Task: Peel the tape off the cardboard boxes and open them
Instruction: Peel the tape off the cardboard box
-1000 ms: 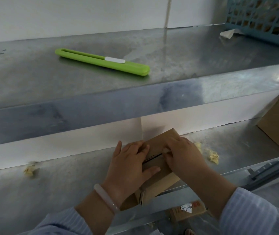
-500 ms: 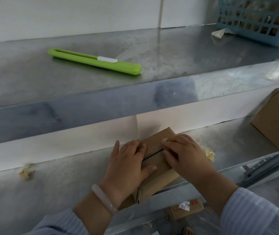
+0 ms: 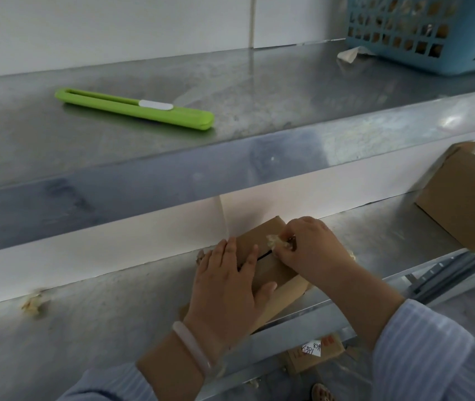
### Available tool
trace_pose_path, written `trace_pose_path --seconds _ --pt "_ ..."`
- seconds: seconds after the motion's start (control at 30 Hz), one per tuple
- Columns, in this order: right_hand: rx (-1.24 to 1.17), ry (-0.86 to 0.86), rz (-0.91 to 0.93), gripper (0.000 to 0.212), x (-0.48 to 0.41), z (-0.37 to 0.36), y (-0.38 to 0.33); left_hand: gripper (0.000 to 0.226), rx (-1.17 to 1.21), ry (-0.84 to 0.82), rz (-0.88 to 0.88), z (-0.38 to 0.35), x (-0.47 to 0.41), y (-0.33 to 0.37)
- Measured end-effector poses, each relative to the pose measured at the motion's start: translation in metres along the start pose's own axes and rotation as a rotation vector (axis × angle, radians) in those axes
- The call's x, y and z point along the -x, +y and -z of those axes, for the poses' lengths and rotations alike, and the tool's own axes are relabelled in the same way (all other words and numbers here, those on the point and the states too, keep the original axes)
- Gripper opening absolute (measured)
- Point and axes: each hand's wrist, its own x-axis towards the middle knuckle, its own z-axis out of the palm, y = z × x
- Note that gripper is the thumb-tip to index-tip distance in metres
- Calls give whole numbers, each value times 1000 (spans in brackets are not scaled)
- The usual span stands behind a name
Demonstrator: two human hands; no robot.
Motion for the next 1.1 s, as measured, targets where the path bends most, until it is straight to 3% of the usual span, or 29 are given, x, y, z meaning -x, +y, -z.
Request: trace_pose_path --seconds 0.23,0.33,0.43,0.6,0.7,0.77,0.87,1.0,1.1 --pt "-42 -1 -23 12 -2 -7 -8 66 -31 31 -81 -5 -11 -30" --pt "-262 76 -168 6 -6 -2 1 67 -25 44 -92 -5 -12 -33" --pt "-476 142 -290 14 -9 6 16 67 -6 40 -93 -5 -13 -34" --pt "-147 278 -34 13 -2 -3 25 70 13 35 -101 -5 -12 -34" --pt "-80 264 157 7 3 -14 21 70 -12 36 -97 -6 -13 -34" --pt "-84 240 192 16 5 -15 16 69 -21 31 -91 -8 -14 -34" --pt "-210 235 86 16 1 -10 10 69 -20 36 -86 -9 -13 -35" --pt "-259 98 -136 48 -6 -9 10 69 -3 30 -92 -10 -14 -36" --pt "-248 30 -209 29 -7 -6 13 69 15 30 -90 -10 -14 -36"
